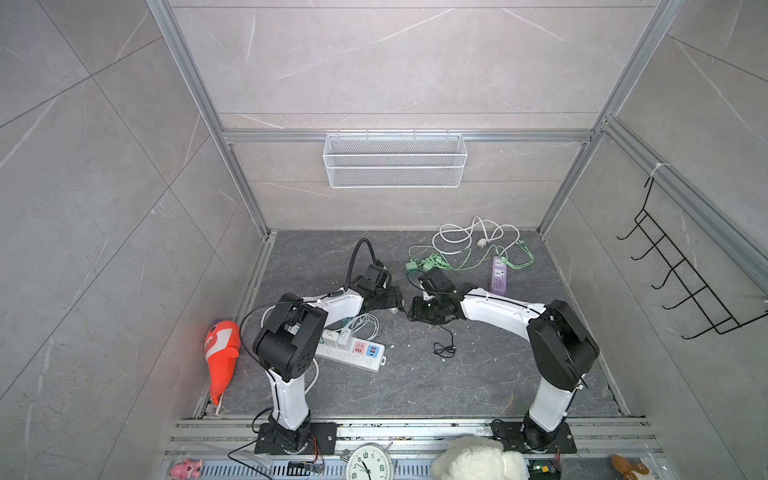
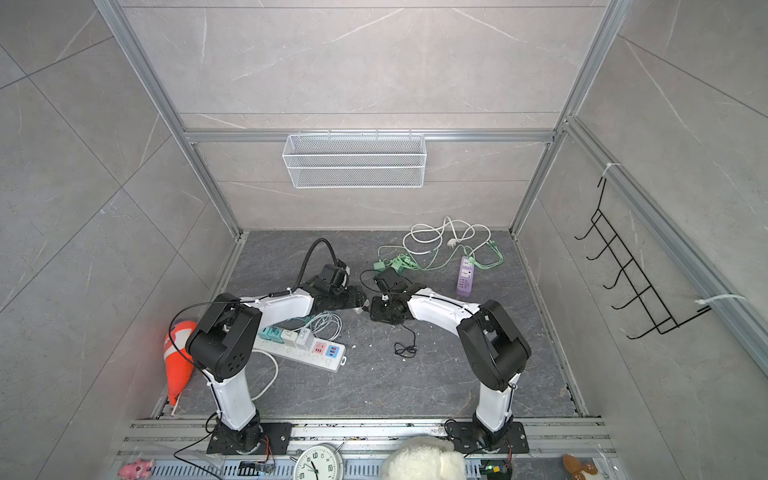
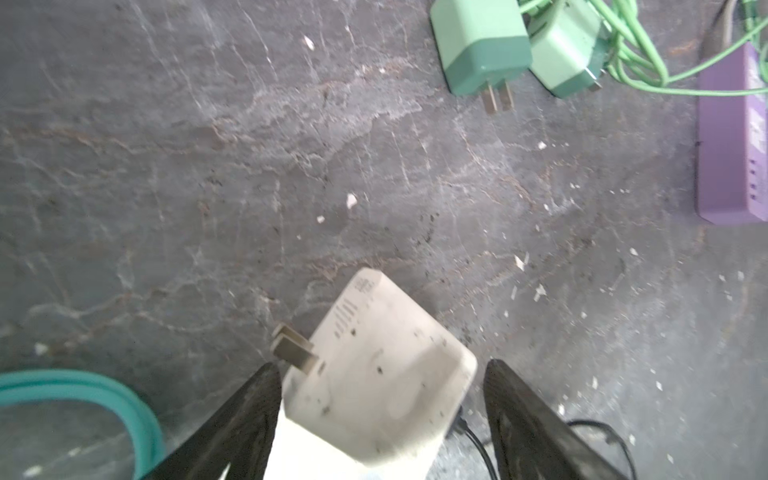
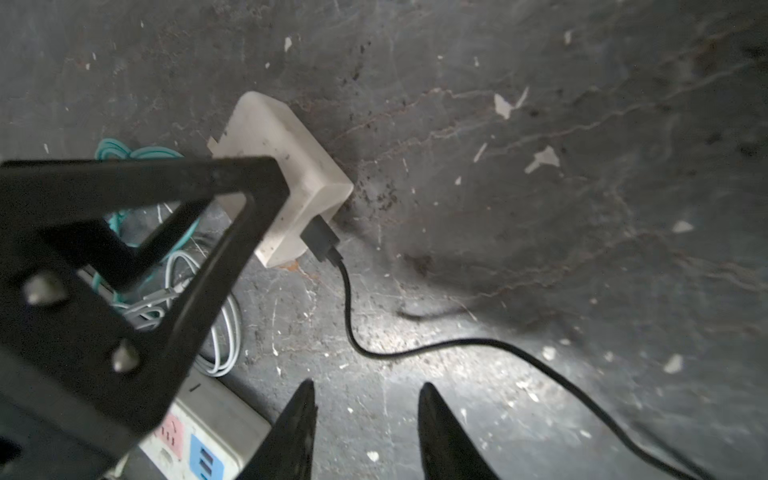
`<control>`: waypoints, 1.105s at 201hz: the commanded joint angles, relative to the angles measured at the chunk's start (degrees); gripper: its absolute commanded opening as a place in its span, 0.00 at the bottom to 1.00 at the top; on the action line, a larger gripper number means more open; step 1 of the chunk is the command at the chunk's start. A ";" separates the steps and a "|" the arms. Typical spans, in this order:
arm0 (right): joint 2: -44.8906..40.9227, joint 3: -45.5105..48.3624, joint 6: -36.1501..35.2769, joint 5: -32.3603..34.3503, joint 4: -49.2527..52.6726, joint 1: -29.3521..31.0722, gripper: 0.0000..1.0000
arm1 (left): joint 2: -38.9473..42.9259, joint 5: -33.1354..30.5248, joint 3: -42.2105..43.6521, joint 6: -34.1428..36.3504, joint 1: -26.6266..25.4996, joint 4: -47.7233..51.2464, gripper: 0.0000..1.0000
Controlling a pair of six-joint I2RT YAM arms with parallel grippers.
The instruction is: Insert the plug
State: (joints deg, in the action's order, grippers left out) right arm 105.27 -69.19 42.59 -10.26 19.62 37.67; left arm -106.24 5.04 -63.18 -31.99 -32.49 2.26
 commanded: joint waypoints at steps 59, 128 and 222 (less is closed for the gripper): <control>8.02 -8.00 4.82 -0.32 -1.79 -0.04 0.43 | 3.66 5.26 3.79 -0.06 -2.80 -6.82 0.78; 2.59 -3.77 4.09 4.05 0.53 -2.63 0.43 | 4.14 6.35 5.17 0.28 -7.38 -10.68 0.78; -4.93 -0.06 0.77 5.89 4.19 -10.29 0.44 | 0.23 10.47 0.09 4.41 -15.56 -9.72 0.76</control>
State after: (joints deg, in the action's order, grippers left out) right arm 103.37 -68.88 44.73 -3.81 26.85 28.56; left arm -106.02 8.10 -62.30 -31.29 -44.07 -7.75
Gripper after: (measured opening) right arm 0.440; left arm 0.756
